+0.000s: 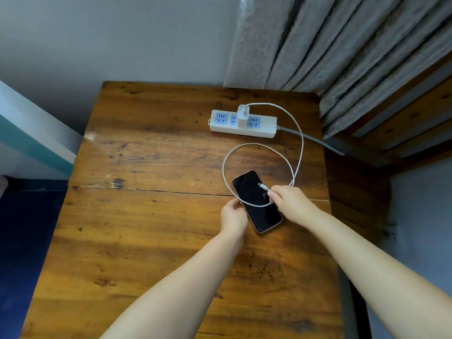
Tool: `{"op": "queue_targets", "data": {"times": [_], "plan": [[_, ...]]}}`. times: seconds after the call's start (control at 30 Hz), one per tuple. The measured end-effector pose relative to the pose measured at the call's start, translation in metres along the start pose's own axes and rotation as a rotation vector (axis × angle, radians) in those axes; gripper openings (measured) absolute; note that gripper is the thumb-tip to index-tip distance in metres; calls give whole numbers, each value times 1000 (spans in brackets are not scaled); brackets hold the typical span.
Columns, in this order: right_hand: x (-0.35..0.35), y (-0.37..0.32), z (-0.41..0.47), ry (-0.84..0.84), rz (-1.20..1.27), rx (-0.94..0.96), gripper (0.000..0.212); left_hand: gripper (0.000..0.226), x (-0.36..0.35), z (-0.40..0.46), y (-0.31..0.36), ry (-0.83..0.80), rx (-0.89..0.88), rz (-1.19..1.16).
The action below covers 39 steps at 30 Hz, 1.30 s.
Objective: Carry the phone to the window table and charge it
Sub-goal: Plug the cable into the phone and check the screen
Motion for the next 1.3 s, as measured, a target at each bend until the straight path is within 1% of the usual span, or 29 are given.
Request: {"op": "queue_targets", "data": {"times": [0.13,0.2,0.3,0.37,0.43,0.5,0.57,0.6,0.63,0.67,0.7,0.73,0.77,0.8,0.83,0.87,0.93,1.0,1.07,1.17,1.3], "plan": [[4,10,2,-50,106,-43,31,26,-7,7,4,-44,27,-40],[3,12,3,-63,140,-43,31,27,-10,10,8,-82,36,-67],[1,12,3,-66,162,-31,32,18,-10,12,12,-126,50,-78],[-1,9,4,-62,157,-25,32,16,-8,13,15,-165,3,-14],[-1,4,6,-57,187,-35,32,19,-2,14,19,-204,-81,65],[3,-4,6,8,239,-37,34,20,8,14,25,-275,-153,108],[11,-14,5,157,234,13,40,17,24,15,30,-361,-169,127],[15,-20,3,208,219,46,43,15,36,15,32,-384,-165,132],[17,-26,0,224,221,70,44,13,49,15,34,-382,-170,145],[19,-34,-2,199,239,90,45,13,66,17,38,-344,-195,177],[19,-42,-5,145,258,106,45,14,82,20,41,-273,-230,219],[17,-50,-8,70,271,125,43,14,98,25,45,-165,-254,246],[12,-62,-13,-25,275,151,39,15,114,30,48,-36,-252,221],[7,-74,-18,-129,280,173,35,17,129,34,52,81,-225,134],[0,-84,-23,-236,296,184,33,20,139,37,56,164,-187,-1],[-8,-96,-28,-339,320,188,31,23,149,40,62,209,-154,-159],[-21,-113,-37,-499,372,181,33,27,160,42,72,208,-125,-408],[-32,-128,-45,-591,413,187,38,27,168,39,81,169,-124,-531],[-38,-138,-50,-637,449,206,44,25,169,34,84,129,-131,-606],[-44,-147,-52,-673,416,212,48,19,168,29,86,98,-119,-709],[-46,-152,-53,-680,392,207,48,15,168,26,86,86,-108,-742]]}}
Point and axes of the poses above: each hand's wrist, its own z-axis towards the middle knuckle, its own x-axis out of the back of the hand, y = z × x, the point moved 3 cm from there along z, towards the middle knuckle, and after that the axes turned 14 degrees about -x, right-handed, at the moved point
